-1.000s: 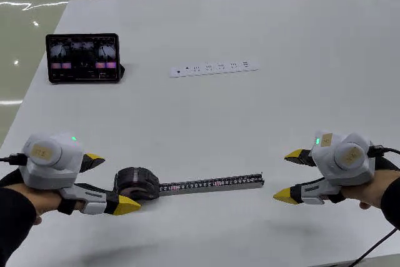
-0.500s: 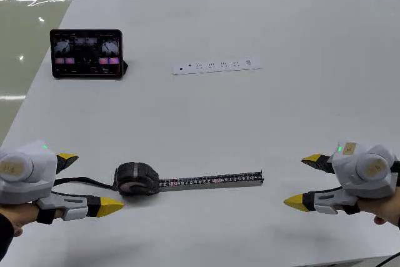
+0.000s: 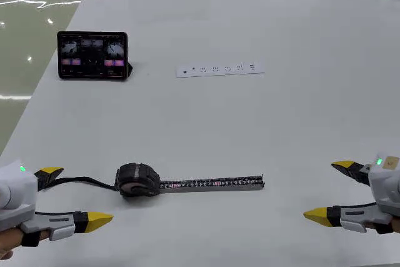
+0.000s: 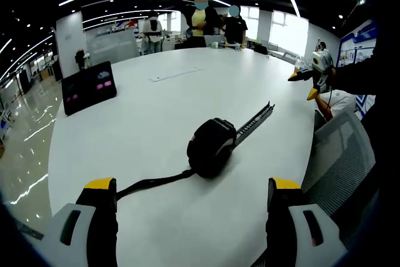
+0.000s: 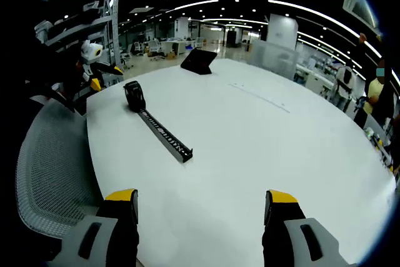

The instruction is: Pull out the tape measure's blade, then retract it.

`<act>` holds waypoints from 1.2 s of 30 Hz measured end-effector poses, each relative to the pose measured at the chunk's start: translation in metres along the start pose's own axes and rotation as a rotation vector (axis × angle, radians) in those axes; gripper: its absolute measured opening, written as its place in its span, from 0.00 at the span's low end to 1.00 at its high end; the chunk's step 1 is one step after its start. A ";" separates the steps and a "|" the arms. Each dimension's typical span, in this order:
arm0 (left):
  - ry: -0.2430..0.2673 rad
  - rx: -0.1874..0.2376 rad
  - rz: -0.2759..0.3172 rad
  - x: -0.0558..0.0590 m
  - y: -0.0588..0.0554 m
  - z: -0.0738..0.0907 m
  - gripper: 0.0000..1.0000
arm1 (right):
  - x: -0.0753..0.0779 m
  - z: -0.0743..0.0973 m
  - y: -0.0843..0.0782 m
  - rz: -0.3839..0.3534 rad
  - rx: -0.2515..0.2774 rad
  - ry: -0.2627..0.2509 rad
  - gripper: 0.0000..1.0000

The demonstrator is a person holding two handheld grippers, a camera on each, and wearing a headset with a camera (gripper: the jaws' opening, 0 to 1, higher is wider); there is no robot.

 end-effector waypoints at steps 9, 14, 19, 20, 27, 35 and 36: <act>0.040 0.024 -0.001 -0.002 -0.004 0.014 0.99 | -0.005 0.010 -0.015 -0.037 0.008 -0.026 0.91; 0.052 0.048 0.008 -0.005 -0.001 0.020 0.99 | -0.003 0.019 -0.020 -0.059 0.001 -0.037 0.99; 0.048 0.044 -0.001 -0.007 -0.001 0.020 0.99 | -0.002 0.025 -0.019 -0.081 0.022 -0.049 0.99; 0.049 0.038 -0.004 -0.008 -0.002 0.020 0.99 | -0.002 0.027 -0.018 -0.089 0.028 -0.046 0.99; 0.028 0.034 -0.003 -0.005 -0.001 0.022 0.99 | -0.003 0.032 -0.016 -0.131 0.028 -0.037 0.99; 0.034 0.023 -0.019 -0.012 -0.005 0.026 0.99 | -0.001 0.037 -0.021 -0.060 -0.012 -0.047 0.99; 0.031 0.019 -0.027 -0.012 -0.006 0.026 0.99 | -0.001 0.039 -0.022 -0.061 -0.012 -0.049 0.99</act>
Point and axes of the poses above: the centre of the closed fingertips' face, and the gripper's own axes: z roughly backward along the fingers, x roughly to its right, y roughly out of its top, the point moved 3 cm from there along z, roughly backward along the fingers, and after that the axes turned 13 degrees about x, right-handed, at the moved point
